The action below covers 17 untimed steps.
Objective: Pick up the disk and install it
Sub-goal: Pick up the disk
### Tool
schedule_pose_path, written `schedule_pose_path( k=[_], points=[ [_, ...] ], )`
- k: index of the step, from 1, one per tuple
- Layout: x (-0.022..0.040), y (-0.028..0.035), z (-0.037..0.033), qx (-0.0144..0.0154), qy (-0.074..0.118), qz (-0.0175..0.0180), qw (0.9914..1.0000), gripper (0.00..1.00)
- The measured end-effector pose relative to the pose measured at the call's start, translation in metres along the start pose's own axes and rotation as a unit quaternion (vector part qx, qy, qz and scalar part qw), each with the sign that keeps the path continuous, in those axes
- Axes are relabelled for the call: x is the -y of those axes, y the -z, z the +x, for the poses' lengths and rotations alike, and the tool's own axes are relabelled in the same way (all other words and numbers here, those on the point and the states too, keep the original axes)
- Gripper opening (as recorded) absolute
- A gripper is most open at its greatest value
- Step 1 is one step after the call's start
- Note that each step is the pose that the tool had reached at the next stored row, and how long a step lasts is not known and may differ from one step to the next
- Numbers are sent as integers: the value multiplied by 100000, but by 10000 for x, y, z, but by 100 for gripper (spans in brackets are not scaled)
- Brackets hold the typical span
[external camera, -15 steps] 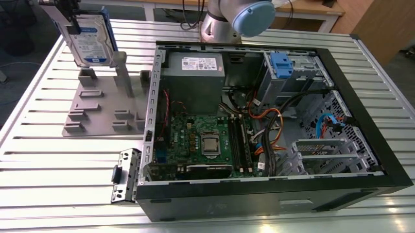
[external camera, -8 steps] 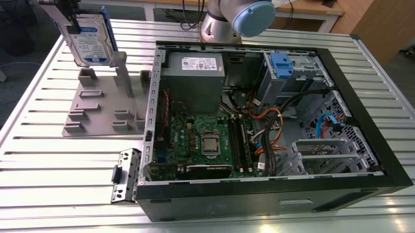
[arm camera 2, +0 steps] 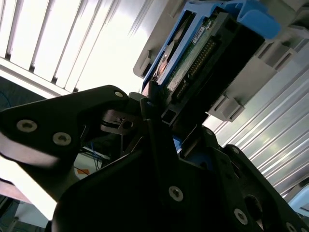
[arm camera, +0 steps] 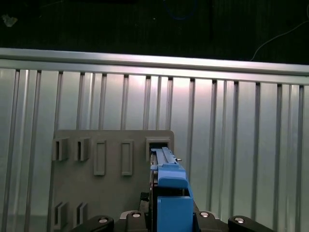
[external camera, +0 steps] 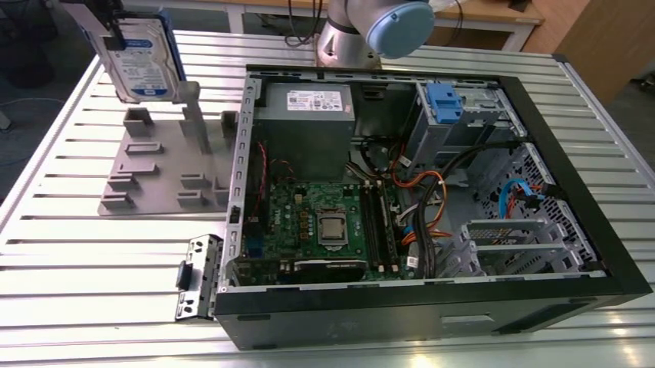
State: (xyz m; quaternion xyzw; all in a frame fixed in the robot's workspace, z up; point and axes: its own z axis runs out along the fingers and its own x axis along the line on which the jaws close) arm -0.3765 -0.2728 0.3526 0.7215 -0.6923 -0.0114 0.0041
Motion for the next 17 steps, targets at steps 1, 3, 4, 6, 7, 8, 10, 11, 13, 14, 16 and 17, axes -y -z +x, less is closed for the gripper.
schedule_pose_path(
  k=[1,3,4,6,7,8,10,11,13,14,16,17],
  points=[
    [0,9,0,1,-1,0,100000,36],
    [-1,29,0,2,-2,2,100000,36],
    [-1,41,-1,0,-2,2,100000,36],
    [-1,65,-1,-1,-2,-3,100000,36],
    [-1,77,-1,2,-1,-2,100000,36],
    [-2,89,-1,0,-2,0,100000,36],
    [-2,115,-1,0,-1,-2,100000,36],
    [-2,126,-2,0,-2,-2,100000,36],
    [-2,147,-2,2,-2,2,100000,36],
    [-3,157,-2,2,0,3,100000,36],
    [-3,183,-2,1,0,0,100000,36],
    [-3,198,-2,0,-3,1,100000,36]
  ],
)
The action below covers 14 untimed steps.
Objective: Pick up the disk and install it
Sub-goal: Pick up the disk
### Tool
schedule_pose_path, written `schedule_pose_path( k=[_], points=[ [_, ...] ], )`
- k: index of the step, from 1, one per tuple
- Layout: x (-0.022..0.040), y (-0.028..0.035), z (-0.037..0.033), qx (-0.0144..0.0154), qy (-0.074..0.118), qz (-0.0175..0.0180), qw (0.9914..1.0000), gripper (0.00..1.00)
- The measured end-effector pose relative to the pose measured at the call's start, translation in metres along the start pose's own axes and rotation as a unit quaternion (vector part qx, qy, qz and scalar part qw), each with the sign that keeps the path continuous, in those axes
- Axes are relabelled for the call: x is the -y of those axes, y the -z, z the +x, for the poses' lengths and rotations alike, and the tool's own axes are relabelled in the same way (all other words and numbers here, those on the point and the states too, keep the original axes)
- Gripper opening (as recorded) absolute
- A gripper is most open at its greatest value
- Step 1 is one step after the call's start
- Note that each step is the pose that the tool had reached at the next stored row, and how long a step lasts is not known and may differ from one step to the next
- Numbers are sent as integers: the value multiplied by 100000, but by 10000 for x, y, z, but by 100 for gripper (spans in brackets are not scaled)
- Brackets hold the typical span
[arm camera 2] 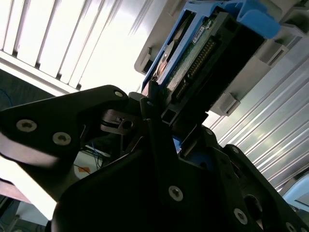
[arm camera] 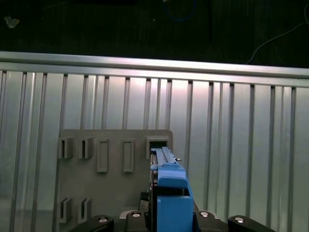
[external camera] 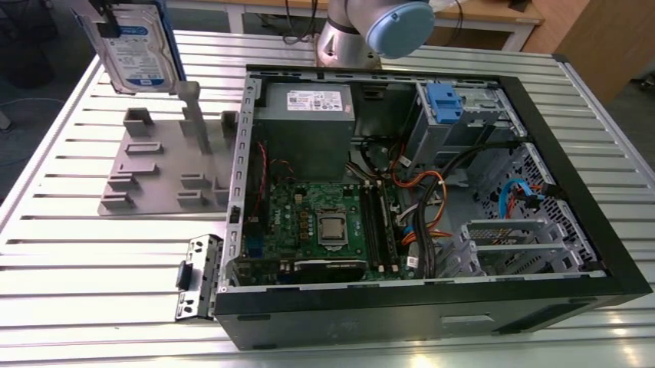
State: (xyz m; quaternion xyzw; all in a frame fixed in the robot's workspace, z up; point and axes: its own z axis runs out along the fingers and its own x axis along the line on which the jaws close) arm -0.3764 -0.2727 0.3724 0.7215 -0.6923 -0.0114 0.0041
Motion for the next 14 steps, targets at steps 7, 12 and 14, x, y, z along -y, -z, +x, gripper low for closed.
schedule_pose_path(
  k=[7,12,14],
  points=[
    [-2,94,-1,1,2,2,100000,36],
    [-3,157,-2,1,0,-3,100000,36],
    [-3,186,-2,0,3,-4,100000,36]
  ],
)
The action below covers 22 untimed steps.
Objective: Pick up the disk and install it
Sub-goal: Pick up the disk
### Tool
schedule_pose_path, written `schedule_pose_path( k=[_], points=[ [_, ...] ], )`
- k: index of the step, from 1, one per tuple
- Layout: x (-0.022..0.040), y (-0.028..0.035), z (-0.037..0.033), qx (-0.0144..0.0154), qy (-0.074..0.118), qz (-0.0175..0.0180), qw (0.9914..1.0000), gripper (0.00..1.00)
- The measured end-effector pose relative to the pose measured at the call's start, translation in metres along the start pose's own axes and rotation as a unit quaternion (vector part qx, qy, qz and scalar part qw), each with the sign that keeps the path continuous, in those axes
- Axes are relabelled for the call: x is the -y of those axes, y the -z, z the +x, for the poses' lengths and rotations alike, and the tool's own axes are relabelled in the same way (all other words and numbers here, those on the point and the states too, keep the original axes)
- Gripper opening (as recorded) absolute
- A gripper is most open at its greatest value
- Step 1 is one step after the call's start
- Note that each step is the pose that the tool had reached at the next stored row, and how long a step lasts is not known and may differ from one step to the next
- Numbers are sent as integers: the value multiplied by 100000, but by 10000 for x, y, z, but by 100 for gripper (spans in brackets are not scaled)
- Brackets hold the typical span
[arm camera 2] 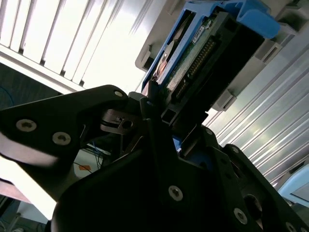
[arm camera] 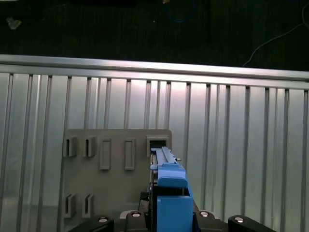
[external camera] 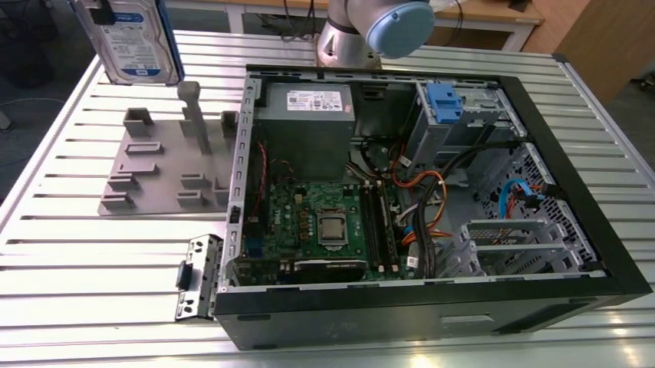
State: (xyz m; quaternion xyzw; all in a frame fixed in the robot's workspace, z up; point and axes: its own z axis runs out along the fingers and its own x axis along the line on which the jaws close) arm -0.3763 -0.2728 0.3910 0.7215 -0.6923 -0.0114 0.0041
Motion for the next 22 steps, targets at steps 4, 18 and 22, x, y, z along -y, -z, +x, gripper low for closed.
schedule_pose_path(
  k=[4,18,22],
  points=[
    [-1,62,-1,0,-3,2,100000,36],
    [-4,273,-3,2,-1,4,100000,36],
    [-5,326,-3,2,-1,4,100000,36]
  ],
)
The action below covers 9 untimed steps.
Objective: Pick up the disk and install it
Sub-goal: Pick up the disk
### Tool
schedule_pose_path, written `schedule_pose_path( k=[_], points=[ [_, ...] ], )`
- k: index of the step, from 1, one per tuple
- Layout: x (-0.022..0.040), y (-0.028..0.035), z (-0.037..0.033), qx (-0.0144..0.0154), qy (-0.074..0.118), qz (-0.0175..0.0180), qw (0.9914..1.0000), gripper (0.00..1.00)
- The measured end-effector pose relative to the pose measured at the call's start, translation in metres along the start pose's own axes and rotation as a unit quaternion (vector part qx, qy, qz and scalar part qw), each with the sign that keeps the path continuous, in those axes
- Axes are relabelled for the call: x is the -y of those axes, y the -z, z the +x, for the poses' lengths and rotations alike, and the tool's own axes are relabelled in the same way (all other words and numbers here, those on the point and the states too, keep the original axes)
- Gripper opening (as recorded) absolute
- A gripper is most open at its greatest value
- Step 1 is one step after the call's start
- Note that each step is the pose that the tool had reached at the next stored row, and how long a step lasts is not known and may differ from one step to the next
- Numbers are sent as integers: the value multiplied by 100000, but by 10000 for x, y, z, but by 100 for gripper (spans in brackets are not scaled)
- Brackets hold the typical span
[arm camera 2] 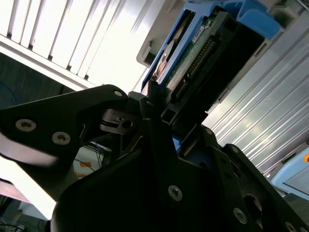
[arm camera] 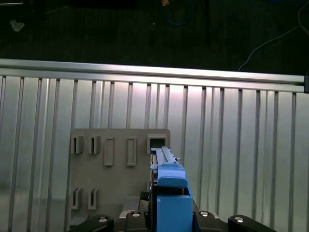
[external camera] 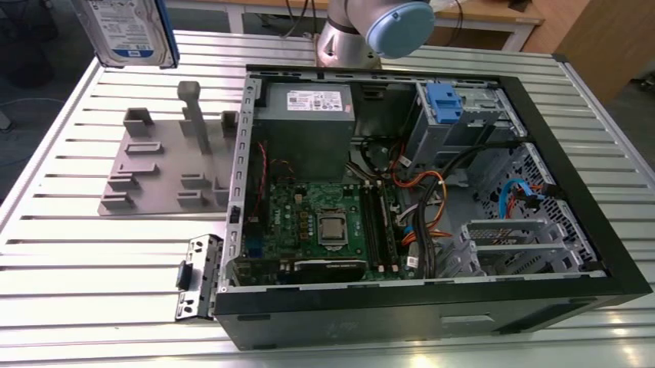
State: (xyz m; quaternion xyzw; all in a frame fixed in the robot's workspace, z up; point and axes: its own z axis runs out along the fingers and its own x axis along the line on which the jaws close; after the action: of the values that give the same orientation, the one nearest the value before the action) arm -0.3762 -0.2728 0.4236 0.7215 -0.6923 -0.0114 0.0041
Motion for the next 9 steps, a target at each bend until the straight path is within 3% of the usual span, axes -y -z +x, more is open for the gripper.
schedule_pose_path(
  k=[9],
  points=[
    [-1,117,-1,0,-1,3,100000,36]
  ],
)
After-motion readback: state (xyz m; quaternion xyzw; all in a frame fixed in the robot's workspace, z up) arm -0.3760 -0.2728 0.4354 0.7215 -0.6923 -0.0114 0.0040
